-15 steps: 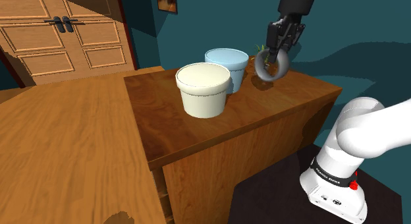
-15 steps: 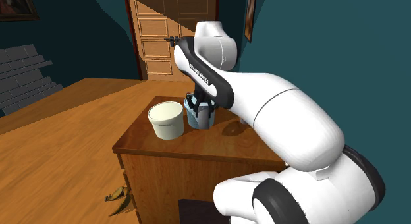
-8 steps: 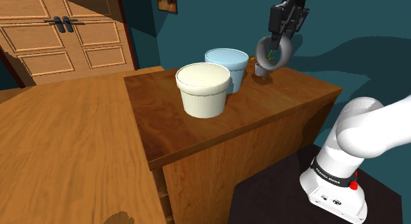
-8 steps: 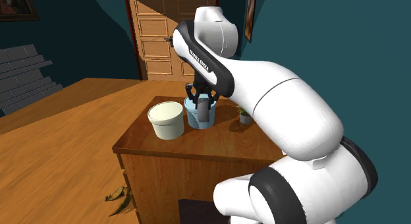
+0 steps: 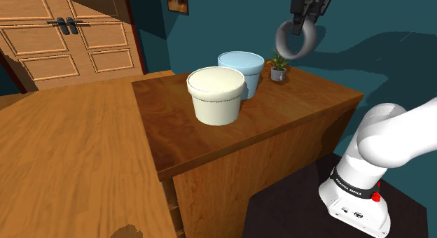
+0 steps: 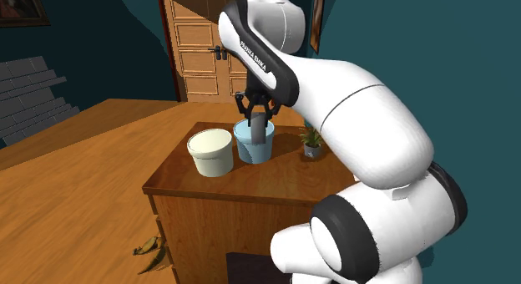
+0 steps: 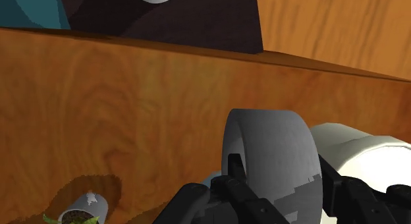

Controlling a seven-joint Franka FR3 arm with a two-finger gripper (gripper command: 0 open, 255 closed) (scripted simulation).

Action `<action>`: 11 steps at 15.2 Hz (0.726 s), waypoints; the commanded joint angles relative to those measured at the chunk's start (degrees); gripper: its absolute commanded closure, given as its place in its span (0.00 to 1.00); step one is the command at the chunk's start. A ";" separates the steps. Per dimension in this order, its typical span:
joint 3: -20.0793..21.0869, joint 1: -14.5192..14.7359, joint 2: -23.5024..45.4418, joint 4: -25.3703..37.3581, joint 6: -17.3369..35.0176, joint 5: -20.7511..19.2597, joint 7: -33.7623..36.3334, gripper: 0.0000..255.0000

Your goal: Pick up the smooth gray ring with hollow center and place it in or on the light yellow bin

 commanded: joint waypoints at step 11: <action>4.15 -0.74 11.76 16.03 -3.73 0.60 4.79 1.00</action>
